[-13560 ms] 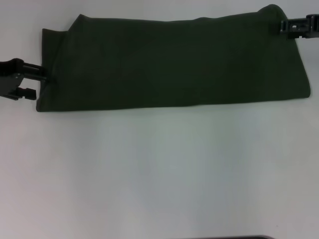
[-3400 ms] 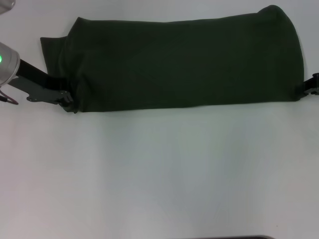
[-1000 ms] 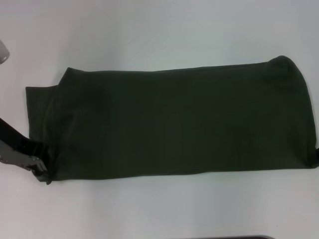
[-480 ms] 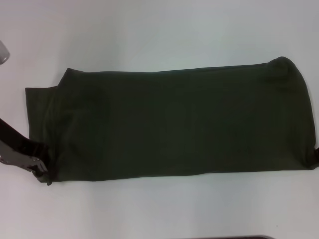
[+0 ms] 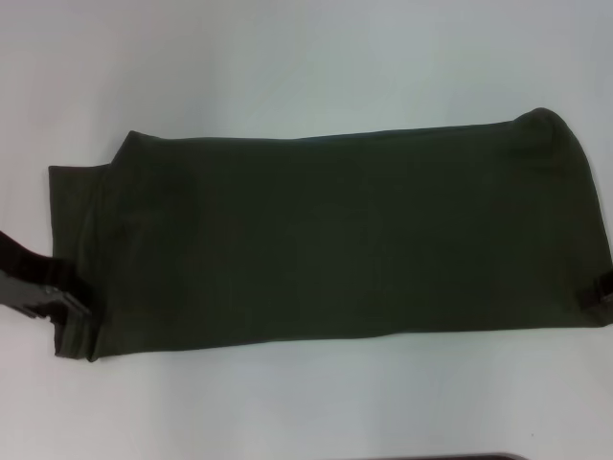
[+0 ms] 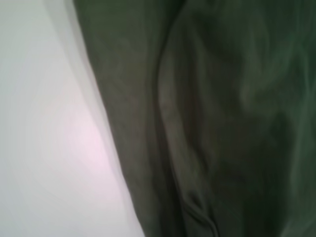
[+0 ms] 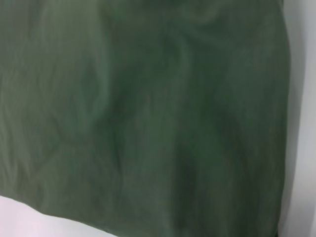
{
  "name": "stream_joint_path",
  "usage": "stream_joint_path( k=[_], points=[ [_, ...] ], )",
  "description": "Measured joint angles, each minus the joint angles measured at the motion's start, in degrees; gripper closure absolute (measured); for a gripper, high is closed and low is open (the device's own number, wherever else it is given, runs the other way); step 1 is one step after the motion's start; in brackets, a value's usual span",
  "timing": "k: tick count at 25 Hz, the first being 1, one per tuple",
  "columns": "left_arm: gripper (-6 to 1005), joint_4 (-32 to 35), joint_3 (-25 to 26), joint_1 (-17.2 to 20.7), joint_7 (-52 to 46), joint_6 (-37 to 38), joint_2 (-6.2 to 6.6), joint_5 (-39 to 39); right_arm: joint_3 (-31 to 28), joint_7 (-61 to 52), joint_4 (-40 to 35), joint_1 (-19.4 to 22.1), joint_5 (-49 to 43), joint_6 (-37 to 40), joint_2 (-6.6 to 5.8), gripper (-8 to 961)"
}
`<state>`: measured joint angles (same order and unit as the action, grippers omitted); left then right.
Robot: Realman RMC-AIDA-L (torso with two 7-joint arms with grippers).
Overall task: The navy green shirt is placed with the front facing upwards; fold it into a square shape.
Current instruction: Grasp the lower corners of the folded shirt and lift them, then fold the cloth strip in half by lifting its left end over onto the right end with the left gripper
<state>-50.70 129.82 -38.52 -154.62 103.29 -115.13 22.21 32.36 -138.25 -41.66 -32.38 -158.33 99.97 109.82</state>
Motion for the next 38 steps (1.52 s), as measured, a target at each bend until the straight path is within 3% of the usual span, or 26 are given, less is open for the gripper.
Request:
stream_joint_path(
  k=[3,5,10,15,19,22,25,32,38],
  points=[
    [665,-1.1,0.2,0.1,-0.4,0.1,0.30,-0.2,-0.4,-0.2,0.0,0.0,0.1,0.3,-0.23,647],
    [580,-1.6,0.2,0.2,-0.6,0.3,0.61,-0.3,-0.5,-0.3,0.0,0.0,0.1,0.5,-0.50,408],
    [381,-3.4,1.1,0.1,-1.2,0.0,2.43,-0.6,-1.8,-0.9,-0.7,-1.0,0.0,0.9,-2.03,381],
    [345,-5.1,7.1,-1.0,0.0,0.4,4.28,0.4,-4.8,-1.0,-5.4,-1.8,3.2,3.5,-3.05,353],
    [347,-2.6,16.1,-2.9,5.9,0.2,4.82,8.5,-7.7,2.1,-7.1,-1.9,17.4,4.5,-3.50,348],
    [349,1.4,20.4,-3.2,11.0,-0.1,4.63,18.2,-8.9,7.4,-2.9,-0.7,32.5,4.3,-3.23,347],
    [351,3.9,21.4,-2.4,14.3,-0.6,4.32,26.0,-8.2,10.8,3.8,-0.6,39.7,3.1,-3.57,351],
    [354,4.3,19.8,-1.8,14.4,0.1,4.99,28.6,-5.1,13.2,6.2,-1.0,36.3,3.7,-4.16,348],
    [355,4.5,19.3,-1.4,14.3,0.4,4.91,28.6,-7.0,13.6,6.3,0.5,37.9,2.8,-3.83,494]
  ],
)
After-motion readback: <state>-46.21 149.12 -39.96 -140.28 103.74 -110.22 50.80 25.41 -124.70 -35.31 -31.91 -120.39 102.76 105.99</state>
